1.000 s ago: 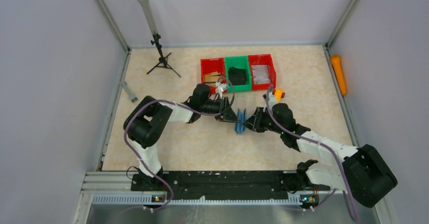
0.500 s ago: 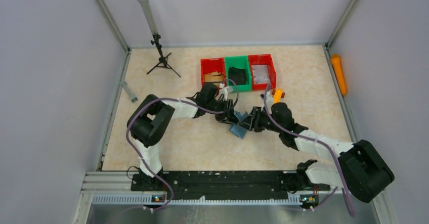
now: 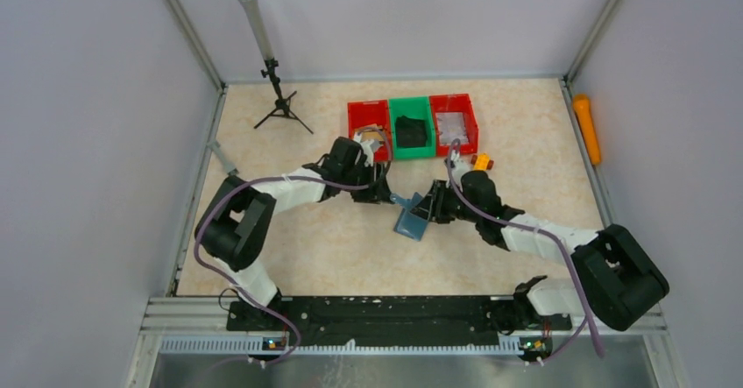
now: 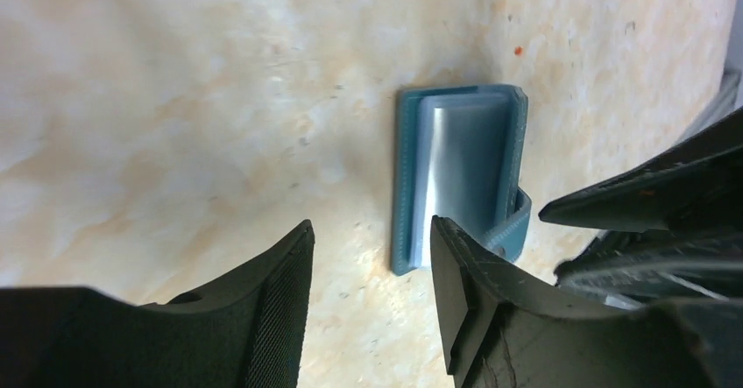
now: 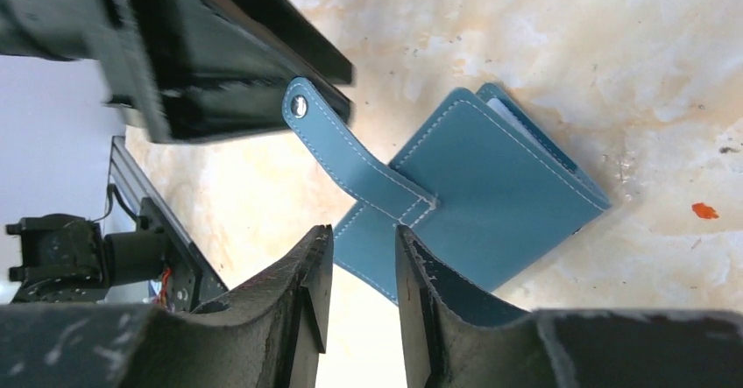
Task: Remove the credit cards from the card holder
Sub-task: Place the card holder at the center of the board.
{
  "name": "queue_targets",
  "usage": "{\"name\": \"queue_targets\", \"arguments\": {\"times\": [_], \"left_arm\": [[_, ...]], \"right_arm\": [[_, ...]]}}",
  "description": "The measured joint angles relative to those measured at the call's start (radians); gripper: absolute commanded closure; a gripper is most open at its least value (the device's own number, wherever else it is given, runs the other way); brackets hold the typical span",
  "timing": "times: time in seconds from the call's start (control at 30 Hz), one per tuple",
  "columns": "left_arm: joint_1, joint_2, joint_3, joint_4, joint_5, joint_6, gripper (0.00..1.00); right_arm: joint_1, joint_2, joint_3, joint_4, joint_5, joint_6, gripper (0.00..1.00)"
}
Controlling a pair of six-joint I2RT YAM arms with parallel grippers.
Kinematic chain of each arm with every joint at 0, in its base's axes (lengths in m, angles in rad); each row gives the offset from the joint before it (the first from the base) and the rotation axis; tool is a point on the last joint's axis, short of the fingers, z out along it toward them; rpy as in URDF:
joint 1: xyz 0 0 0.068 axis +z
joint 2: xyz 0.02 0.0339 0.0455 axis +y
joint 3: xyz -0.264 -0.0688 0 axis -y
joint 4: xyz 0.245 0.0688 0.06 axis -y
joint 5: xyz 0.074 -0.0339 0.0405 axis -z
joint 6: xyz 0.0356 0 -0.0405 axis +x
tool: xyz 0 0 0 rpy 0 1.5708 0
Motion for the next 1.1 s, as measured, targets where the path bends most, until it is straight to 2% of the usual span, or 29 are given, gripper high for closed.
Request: {"name": "queue_targets", "arguments": {"times": [0.23, 0.3, 0.43, 0.7, 0.9, 1.1], "left_arm": [[0.039, -0.167, -0.076, 0.001, -0.144, 0.012, 0.47], [0.037, -0.2, -0.099, 0.015, -0.154, 0.016, 0.48], [0.037, -0.223, -0.12, 0.042, -0.143, 0.029, 0.47], [0.037, -0.223, -0.122, 0.079, -0.093, 0.046, 0.46], [0.037, -0.223, -0.129, 0.103, -0.062, 0.045, 0.46], [0.037, -0.223, -0.129, 0.116, -0.037, 0.045, 0.46]], "right_arm": [[0.0, 0.07, 0.003, -0.002, 0.01, -0.008, 0.85], [0.0, 0.109, 0.003, 0.008, 0.007, -0.008, 0.93], [0.0, 0.206, 0.004, 0.021, -0.007, -0.005, 0.99], [0.003, 0.246, 0.057, -0.002, -0.026, -0.023, 1.0], [0.004, 0.147, 0.108, -0.126, 0.021, -0.074, 1.0], [-0.002, 0.11, 0.146, -0.159, 0.097, -0.115, 1.0]]}}
